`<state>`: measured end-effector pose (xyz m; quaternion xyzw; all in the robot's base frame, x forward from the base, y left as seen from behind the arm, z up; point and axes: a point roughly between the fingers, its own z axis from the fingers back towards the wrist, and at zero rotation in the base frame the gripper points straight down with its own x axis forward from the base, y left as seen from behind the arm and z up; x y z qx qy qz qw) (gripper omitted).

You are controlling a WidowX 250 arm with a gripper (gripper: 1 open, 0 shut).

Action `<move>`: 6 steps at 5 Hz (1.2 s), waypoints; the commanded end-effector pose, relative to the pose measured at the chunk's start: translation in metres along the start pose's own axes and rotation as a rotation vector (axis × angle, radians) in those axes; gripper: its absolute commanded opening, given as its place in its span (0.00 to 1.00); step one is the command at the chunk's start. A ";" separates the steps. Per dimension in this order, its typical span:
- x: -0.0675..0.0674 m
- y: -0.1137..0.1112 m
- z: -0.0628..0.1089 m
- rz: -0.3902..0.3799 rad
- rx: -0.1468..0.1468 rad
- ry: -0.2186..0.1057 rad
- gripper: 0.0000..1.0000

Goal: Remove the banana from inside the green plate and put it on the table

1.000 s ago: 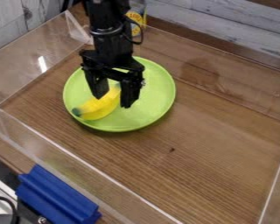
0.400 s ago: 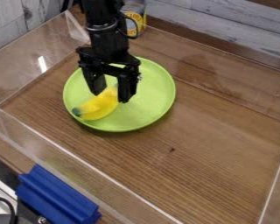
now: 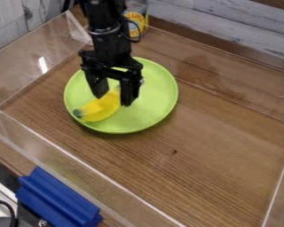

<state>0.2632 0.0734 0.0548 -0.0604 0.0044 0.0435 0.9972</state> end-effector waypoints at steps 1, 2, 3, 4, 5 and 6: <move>0.005 0.004 0.005 0.000 0.013 -0.038 1.00; 0.006 0.005 0.000 -0.003 0.015 -0.036 1.00; 0.006 0.006 -0.005 -0.003 0.016 -0.035 0.00; 0.006 0.005 -0.006 -0.009 0.017 -0.033 0.00; 0.007 0.003 -0.004 -0.016 0.016 -0.033 0.00; 0.007 0.000 -0.001 -0.023 0.015 -0.033 0.00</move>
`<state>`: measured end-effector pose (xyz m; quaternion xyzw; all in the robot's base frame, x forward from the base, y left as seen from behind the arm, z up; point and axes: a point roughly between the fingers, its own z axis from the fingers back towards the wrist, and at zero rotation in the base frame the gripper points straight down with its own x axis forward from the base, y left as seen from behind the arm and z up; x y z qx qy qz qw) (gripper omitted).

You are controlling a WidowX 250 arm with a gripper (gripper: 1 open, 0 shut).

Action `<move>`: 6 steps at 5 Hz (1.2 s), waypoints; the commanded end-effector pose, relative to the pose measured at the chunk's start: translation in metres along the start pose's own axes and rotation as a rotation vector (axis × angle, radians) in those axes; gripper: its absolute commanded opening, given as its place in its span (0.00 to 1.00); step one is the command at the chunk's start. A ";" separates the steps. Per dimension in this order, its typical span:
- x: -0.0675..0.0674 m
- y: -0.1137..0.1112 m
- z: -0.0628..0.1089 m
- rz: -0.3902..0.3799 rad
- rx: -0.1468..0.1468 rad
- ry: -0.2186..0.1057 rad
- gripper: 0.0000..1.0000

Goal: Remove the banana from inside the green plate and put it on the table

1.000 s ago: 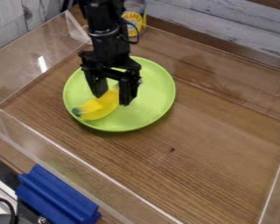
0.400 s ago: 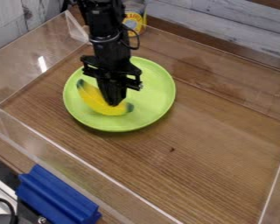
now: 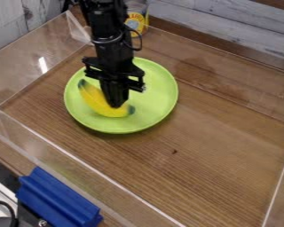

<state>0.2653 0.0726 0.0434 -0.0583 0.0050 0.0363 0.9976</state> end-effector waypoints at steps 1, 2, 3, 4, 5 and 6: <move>0.005 -0.004 0.014 -0.016 0.009 -0.036 0.00; 0.006 -0.007 0.018 -0.025 0.007 -0.035 0.00; 0.006 -0.010 0.023 -0.035 0.005 -0.035 0.00; 0.006 -0.013 0.029 -0.044 0.003 -0.035 0.00; 0.006 -0.017 0.035 -0.053 0.003 -0.034 0.00; 0.007 -0.020 0.042 -0.065 0.005 -0.033 0.00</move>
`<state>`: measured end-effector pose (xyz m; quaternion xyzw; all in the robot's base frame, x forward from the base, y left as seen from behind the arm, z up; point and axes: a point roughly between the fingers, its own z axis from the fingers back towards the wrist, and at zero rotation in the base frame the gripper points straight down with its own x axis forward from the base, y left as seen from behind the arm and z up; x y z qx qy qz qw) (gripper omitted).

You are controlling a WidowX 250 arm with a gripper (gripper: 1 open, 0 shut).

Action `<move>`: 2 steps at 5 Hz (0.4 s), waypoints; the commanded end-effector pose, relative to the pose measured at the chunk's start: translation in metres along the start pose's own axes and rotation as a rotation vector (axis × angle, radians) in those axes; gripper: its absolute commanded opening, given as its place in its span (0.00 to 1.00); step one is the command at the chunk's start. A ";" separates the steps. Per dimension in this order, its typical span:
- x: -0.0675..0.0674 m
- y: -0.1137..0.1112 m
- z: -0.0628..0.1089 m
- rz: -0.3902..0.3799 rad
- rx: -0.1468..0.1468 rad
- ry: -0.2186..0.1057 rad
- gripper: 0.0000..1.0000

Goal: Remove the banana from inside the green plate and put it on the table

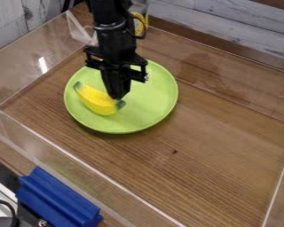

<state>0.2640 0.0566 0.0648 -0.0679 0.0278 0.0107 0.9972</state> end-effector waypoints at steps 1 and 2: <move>0.009 -0.004 0.026 -0.025 0.026 -0.081 0.00; 0.009 -0.007 0.030 -0.033 0.027 -0.082 0.00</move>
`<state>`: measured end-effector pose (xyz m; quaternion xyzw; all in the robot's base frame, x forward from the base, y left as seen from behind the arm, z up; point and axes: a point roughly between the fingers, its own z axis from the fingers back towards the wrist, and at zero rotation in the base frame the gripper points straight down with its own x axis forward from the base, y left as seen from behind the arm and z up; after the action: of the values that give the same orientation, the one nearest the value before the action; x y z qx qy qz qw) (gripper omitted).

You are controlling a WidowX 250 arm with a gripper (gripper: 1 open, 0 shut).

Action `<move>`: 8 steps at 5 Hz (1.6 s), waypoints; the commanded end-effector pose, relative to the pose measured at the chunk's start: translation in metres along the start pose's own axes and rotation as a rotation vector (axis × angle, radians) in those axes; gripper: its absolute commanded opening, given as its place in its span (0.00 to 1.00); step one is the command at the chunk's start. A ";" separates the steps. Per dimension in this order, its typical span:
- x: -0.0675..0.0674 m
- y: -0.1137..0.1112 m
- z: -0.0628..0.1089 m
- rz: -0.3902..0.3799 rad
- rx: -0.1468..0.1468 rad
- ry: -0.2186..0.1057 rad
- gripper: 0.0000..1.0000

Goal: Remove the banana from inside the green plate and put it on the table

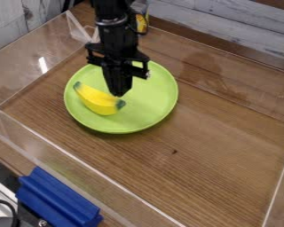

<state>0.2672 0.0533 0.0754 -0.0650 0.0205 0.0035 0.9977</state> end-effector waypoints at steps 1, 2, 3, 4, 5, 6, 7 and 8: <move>0.008 -0.007 0.026 -0.025 0.022 -0.071 0.00; 0.008 -0.009 0.024 -0.031 0.021 -0.070 1.00; 0.008 -0.009 0.018 -0.040 0.021 -0.064 1.00; 0.006 -0.007 0.013 -0.049 0.021 -0.057 1.00; 0.004 -0.005 0.012 -0.061 0.027 -0.056 1.00; 0.002 -0.003 0.010 -0.071 0.033 -0.056 1.00; 0.000 -0.001 0.008 -0.081 0.040 -0.054 1.00; -0.001 0.000 0.005 -0.089 0.045 -0.054 1.00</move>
<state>0.2629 0.0520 0.0692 -0.0506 0.0118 -0.0394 0.9979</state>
